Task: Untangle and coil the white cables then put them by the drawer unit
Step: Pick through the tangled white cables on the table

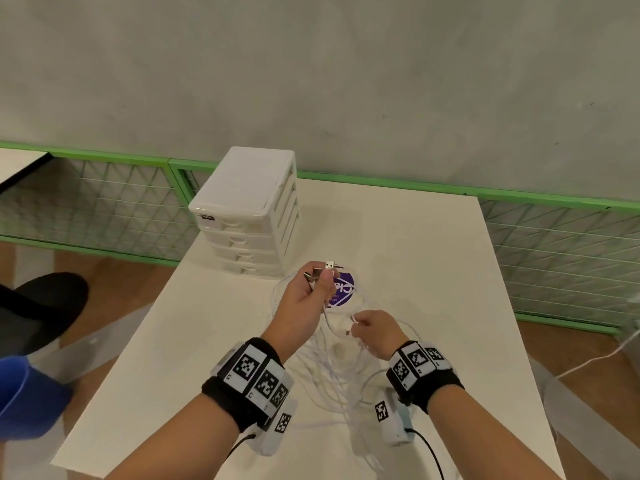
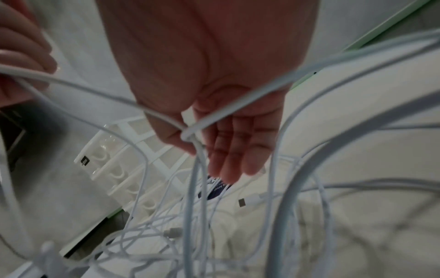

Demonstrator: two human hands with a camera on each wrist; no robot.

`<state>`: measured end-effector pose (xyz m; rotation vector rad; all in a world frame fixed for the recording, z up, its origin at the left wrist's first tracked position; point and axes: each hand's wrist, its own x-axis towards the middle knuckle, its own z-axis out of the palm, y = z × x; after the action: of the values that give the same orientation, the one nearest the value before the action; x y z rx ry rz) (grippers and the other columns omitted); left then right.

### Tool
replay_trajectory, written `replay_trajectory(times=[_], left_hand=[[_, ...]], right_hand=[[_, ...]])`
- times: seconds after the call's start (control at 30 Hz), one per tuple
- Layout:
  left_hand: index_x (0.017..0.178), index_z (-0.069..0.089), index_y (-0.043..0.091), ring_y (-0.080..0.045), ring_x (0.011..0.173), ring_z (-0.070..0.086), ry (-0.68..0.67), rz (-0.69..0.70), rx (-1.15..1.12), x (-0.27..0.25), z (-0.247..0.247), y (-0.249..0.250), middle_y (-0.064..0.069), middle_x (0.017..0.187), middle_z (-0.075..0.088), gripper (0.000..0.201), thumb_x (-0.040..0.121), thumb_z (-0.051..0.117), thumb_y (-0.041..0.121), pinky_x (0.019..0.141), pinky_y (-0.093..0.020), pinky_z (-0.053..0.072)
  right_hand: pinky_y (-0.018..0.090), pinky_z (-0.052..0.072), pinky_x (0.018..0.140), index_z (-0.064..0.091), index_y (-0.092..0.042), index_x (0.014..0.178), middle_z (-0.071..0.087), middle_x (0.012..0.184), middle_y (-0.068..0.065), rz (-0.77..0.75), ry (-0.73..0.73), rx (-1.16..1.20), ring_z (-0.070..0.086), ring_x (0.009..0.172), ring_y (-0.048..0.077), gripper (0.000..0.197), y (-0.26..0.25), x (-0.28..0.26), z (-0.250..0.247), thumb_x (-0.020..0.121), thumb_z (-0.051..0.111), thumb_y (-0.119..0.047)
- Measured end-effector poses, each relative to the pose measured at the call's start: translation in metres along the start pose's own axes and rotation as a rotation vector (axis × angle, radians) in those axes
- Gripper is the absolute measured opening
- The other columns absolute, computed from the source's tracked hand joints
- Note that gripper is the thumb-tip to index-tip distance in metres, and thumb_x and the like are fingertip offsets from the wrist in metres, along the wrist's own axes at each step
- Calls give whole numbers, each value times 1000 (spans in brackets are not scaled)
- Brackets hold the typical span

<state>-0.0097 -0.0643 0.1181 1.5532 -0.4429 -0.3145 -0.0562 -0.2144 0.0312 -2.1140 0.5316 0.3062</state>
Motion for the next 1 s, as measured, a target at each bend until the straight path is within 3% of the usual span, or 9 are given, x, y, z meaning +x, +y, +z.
replay_trajectory(times=[0.07, 0.17, 0.23, 0.3, 0.4, 0.57, 0.7, 0.87, 1.0], left_hand=[[90, 54, 15, -13, 59, 42, 43, 31, 6, -4, -2, 2, 7, 59, 47, 19, 100, 40, 23, 64, -22, 39], [92, 51, 13, -13, 63, 53, 86, 37, -15, -8, -2, 5, 9, 59, 52, 16, 100, 37, 17, 66, -21, 44], [96, 49, 9, -14, 66, 61, 103, 30, -26, -8, 2, 9, 8, 64, 54, 14, 100, 37, 16, 61, -18, 47], [98, 49, 9, -13, 61, 60, 137, 19, -33, -7, 6, 14, 4, 65, 52, 14, 100, 38, 17, 57, -18, 46], [92, 49, 17, -10, 53, 44, 206, -16, -87, -1, 8, 23, 8, 56, 44, 15, 101, 37, 22, 58, -23, 39], [86, 45, 18, -9, 51, 36, 274, -101, -194, 9, 9, 38, 1, 63, 40, 20, 102, 34, 24, 55, -24, 33], [86, 46, 19, -9, 56, 52, 275, -97, -223, 7, 8, 42, -2, 79, 60, 22, 102, 33, 22, 51, -17, 43], [91, 48, 17, -9, 60, 66, 212, -55, -377, 2, 8, 48, -6, 75, 58, 20, 102, 32, 16, 56, -25, 55], [93, 47, 15, -15, 64, 64, 203, -3, -349, 10, 0, 48, -7, 86, 66, 19, 103, 31, 18, 66, -28, 49]], right_hand=[[28, 34, 65, 60, -7, 73, 49, 69, 2, -91, 131, 15, 45, 67, 18, 12, 1, -2, -4, 83, 55, -9], [23, 38, 82, 63, -10, 104, 55, 99, -2, -229, 292, 132, 51, 91, 13, 22, -9, -12, -14, 83, 58, -4], [19, 41, 78, 62, -16, 99, 61, 101, 0, -305, 341, 228, 55, 93, 14, 23, -25, -20, -23, 82, 58, -2], [18, 45, 73, 60, -17, 97, 67, 87, 6, -382, 290, 361, 61, 81, 15, 20, -44, -31, -30, 84, 57, -2], [7, 44, 66, 59, -12, 111, 64, 78, -7, -498, 161, 403, 59, 65, -5, 27, -63, -46, -37, 90, 48, 0], [5, 38, 76, 59, -16, 121, 57, 91, -17, -667, 180, 257, 54, 84, -10, 34, -64, -59, -33, 92, 46, -2], [7, 37, 76, 60, -19, 120, 51, 83, -15, -678, 183, 298, 53, 81, -6, 35, -57, -59, -34, 92, 46, -2], [27, 44, 90, 61, -22, 117, 58, 92, -8, -557, 84, 279, 57, 94, 12, 35, -53, -47, -27, 92, 44, -3], [12, 42, 86, 66, -30, 100, 62, 97, -7, -509, 92, 329, 58, 91, -4, 35, -57, -42, -23, 92, 45, -3]])
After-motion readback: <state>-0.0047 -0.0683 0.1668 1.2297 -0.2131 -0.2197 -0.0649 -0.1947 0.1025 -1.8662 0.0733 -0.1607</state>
